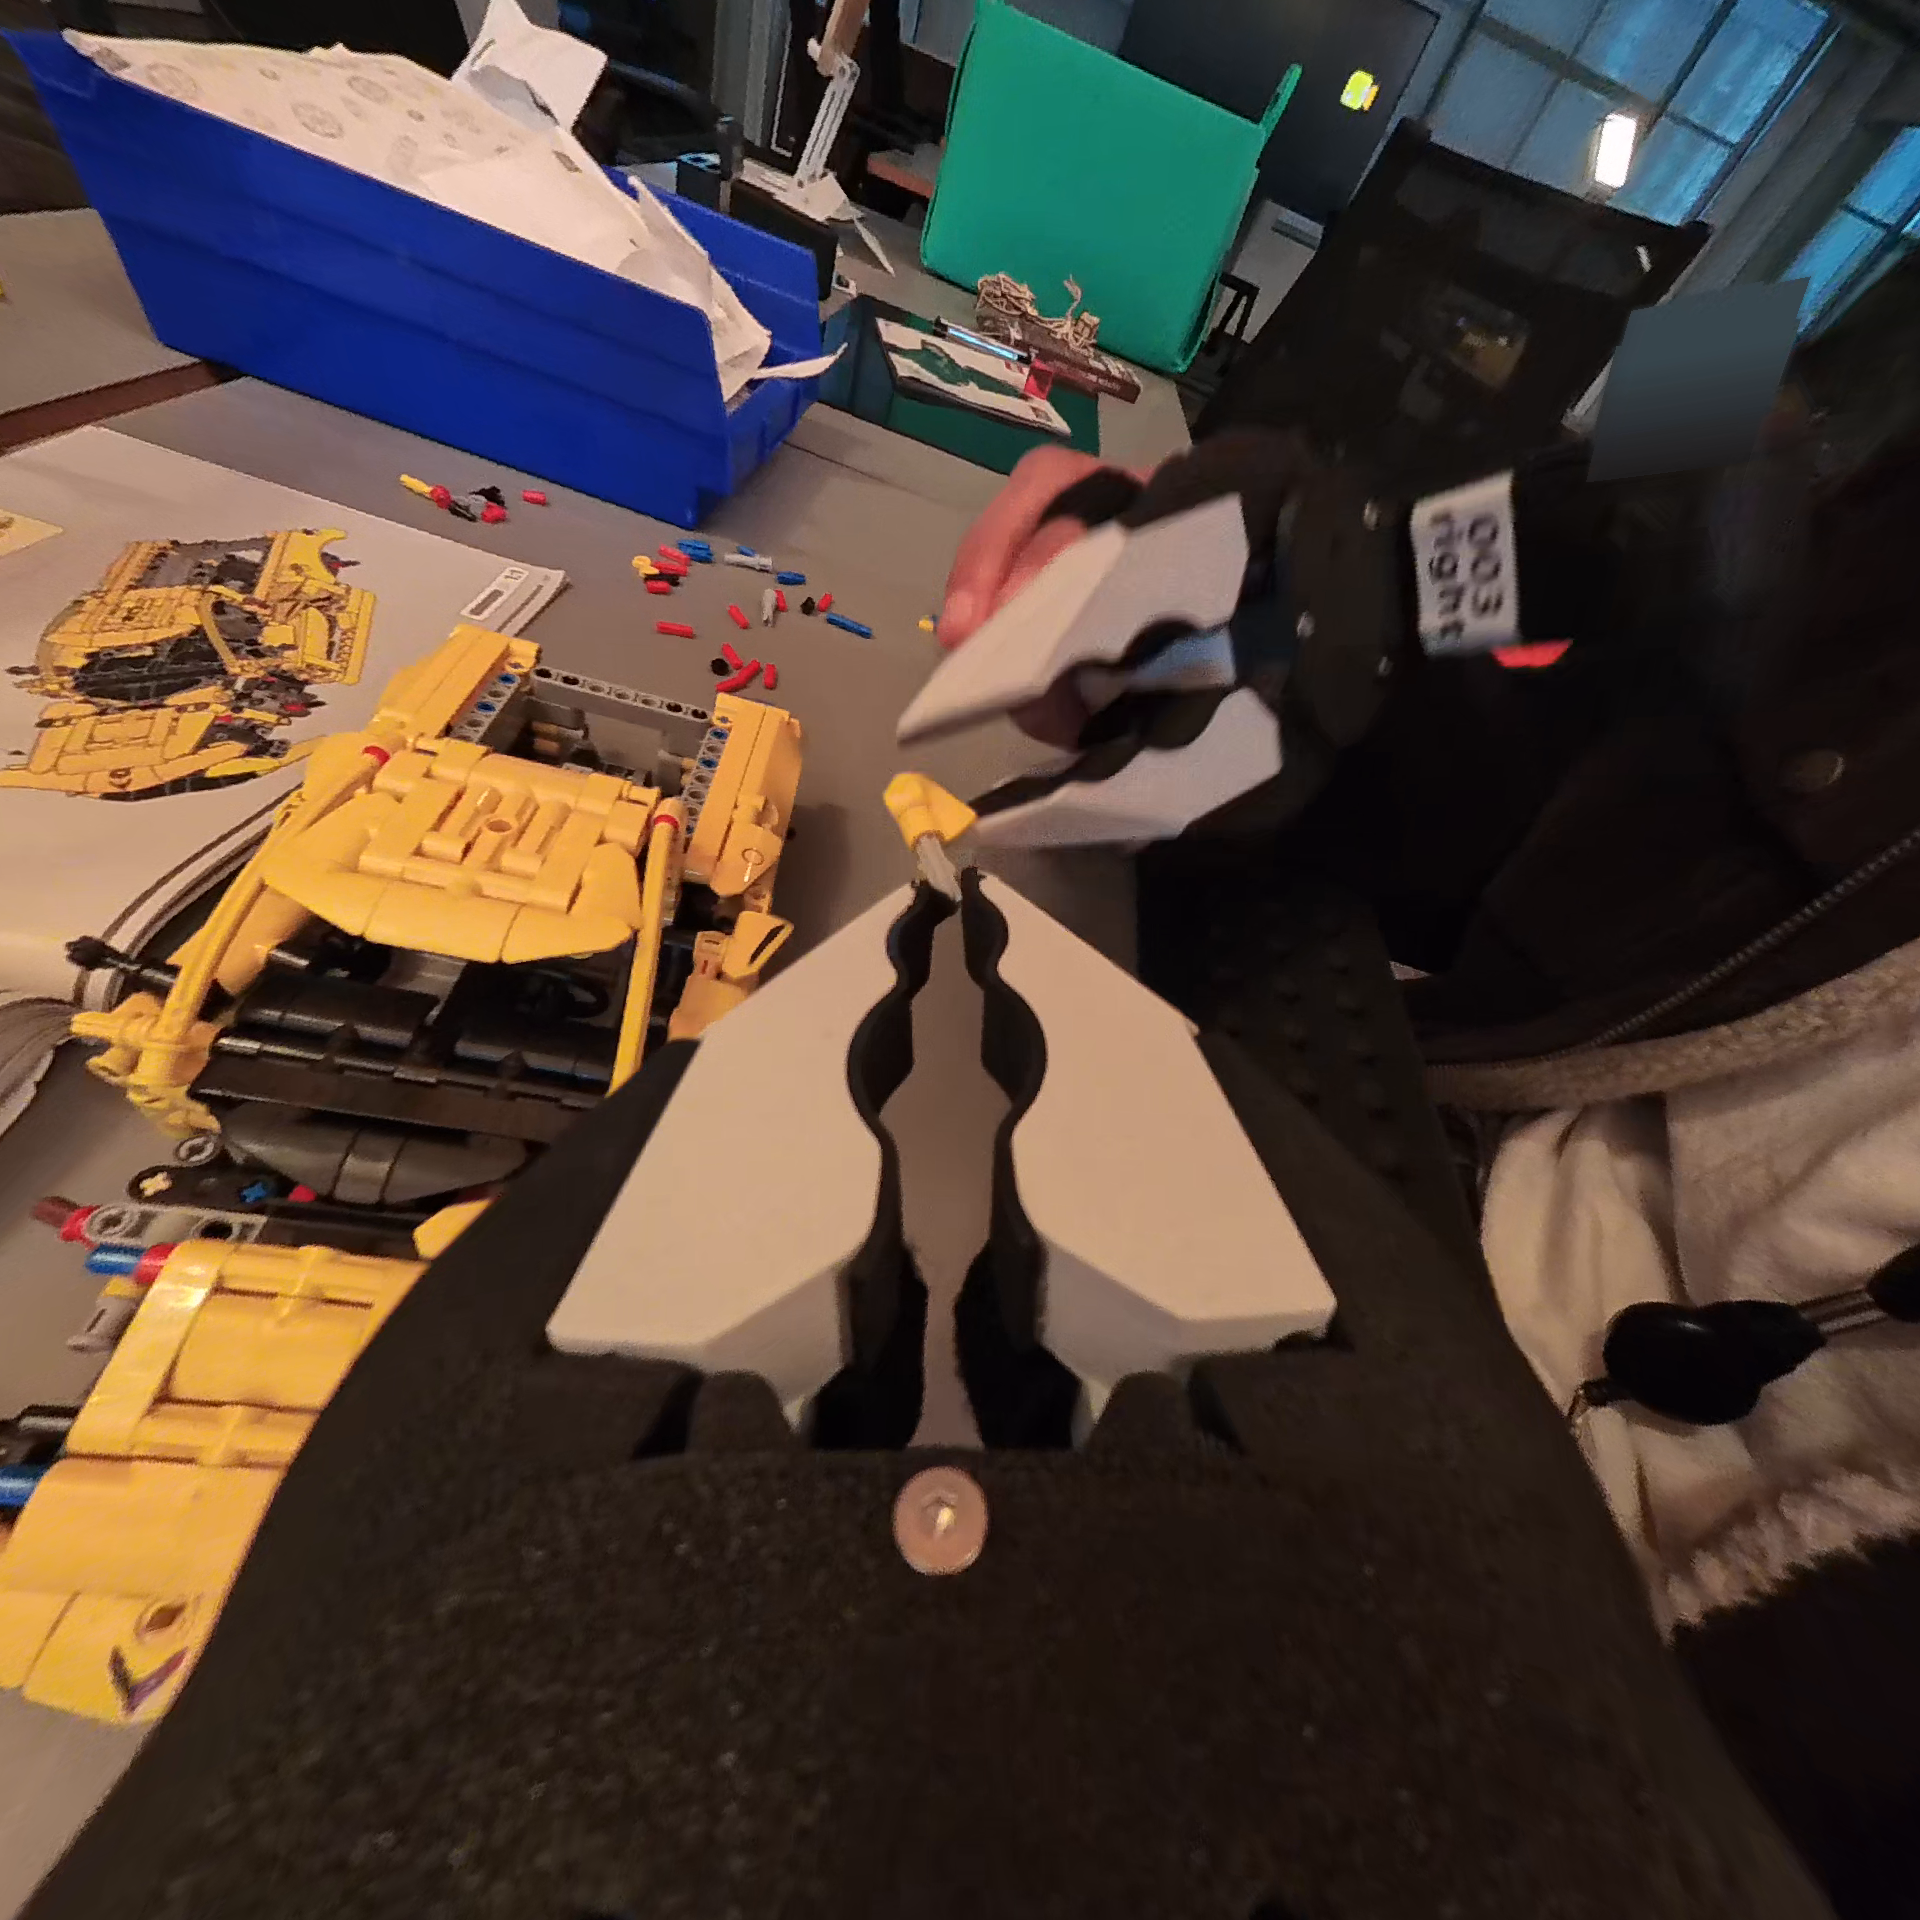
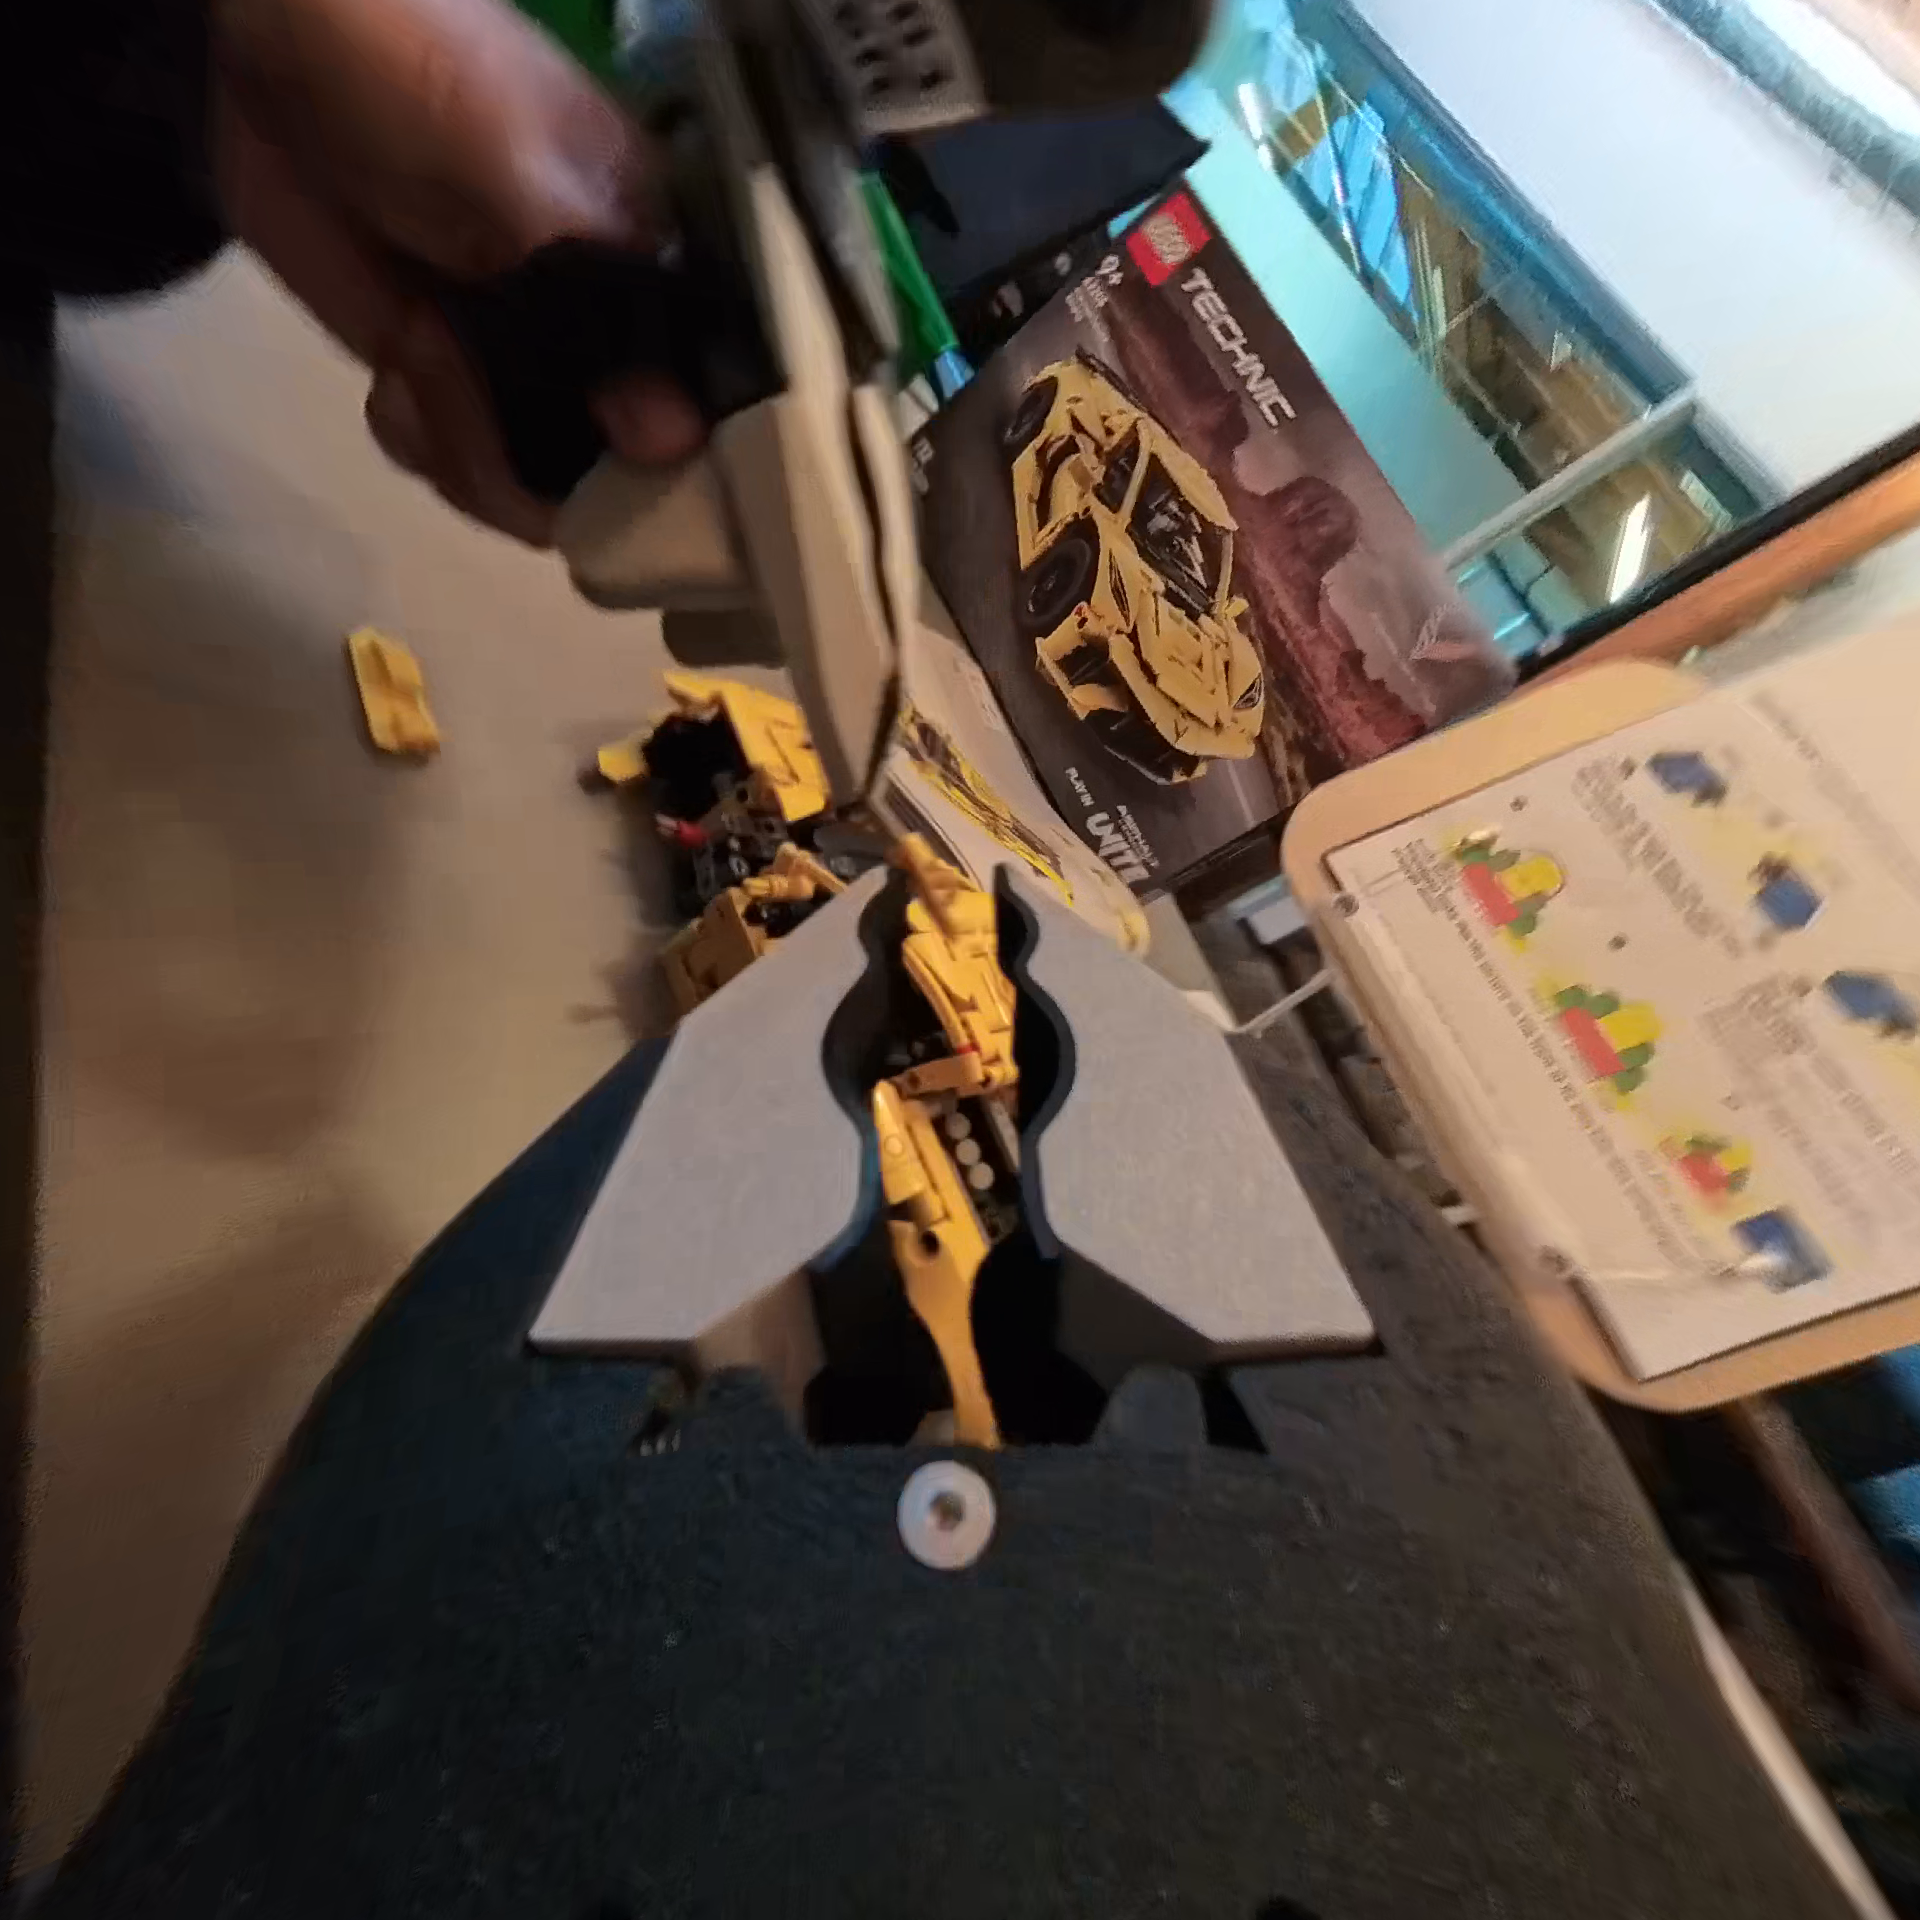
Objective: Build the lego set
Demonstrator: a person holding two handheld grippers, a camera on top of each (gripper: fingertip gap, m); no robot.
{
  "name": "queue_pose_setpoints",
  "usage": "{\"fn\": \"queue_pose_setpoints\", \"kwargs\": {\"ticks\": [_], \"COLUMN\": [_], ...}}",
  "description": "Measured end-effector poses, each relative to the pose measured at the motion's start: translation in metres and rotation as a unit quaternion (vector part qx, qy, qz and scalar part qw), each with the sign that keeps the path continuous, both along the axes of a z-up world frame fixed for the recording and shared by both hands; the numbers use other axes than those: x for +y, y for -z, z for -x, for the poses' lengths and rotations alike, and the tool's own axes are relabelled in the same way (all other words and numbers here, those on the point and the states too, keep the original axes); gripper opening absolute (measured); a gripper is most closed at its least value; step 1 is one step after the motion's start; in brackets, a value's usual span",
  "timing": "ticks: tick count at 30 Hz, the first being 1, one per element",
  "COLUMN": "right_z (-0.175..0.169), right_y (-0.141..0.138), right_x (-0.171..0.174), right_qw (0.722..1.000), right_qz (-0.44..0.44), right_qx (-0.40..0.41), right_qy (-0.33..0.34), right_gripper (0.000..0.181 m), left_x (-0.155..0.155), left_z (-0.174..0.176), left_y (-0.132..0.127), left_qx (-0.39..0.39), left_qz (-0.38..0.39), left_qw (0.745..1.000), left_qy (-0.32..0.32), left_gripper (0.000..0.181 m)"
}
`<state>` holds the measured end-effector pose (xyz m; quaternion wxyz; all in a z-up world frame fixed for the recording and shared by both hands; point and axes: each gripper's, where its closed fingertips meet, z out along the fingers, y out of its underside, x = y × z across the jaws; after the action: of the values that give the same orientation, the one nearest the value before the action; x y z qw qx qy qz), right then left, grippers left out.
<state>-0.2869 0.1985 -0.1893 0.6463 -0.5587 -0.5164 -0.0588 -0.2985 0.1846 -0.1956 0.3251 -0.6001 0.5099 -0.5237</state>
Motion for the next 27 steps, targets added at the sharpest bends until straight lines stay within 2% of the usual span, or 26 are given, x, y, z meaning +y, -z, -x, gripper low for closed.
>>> {"fn": "queue_pose_setpoints", "kwargs": {"ticks": [3,5,8,10,13,16,21,27], "right_z": [-0.032,-0.061,-0.107,-0.123,-0.12,-0.113,-0.102,-0.1], "right_y": [-0.019,-0.016,0.025,0.047,0.065,0.091,0.112,0.114], "right_x": [-0.003,-0.007,-0.023,-0.038,-0.045,-0.044,-0.043,-0.04], "right_qw": [0.989,0.969,0.927,0.907,0.902,0.901,0.891,0.895], "right_qz": [0.088,0.185,0.351,0.403,0.414,0.427,0.447,0.439], "right_qx": [0.117,0.163,0.13,0.11,0.11,0.049,0.006,0.007], "right_qy": [0.004,0.001,0.033,0.044,0.044,0.067,0.076,0.079], "right_gripper": [0.028,0.035,0.035,0.028,0.025,0.025,0.027,0.02], "left_x": [0.0,-0.008,-0.028,-0.038,-0.045,-0.051,-0.053,-0.055], "left_z": [0.002,0.001,-0.005,-0.006,-0.006,-0.006,-0.005,-0.004], "left_y": [0.007,0.015,0.039,0.054,0.068,0.076,0.088,0.097], "left_qx": [0.018,0.041,0.1,0.135,0.167,0.185,0.211,0.233], "left_qz": [-0.003,-0.013,-0.053,-0.074,-0.096,-0.116,-0.13,-0.138], "left_qw": [1.0,0.999,0.992,0.984,0.976,0.969,0.961,0.955], "left_qy": [0.002,0.02,0.062,0.085,0.102,0.115,0.12,0.124], "left_gripper": [0.004,0.004,0.004,0.004,0.004,0.005,0.005,0.006]}}
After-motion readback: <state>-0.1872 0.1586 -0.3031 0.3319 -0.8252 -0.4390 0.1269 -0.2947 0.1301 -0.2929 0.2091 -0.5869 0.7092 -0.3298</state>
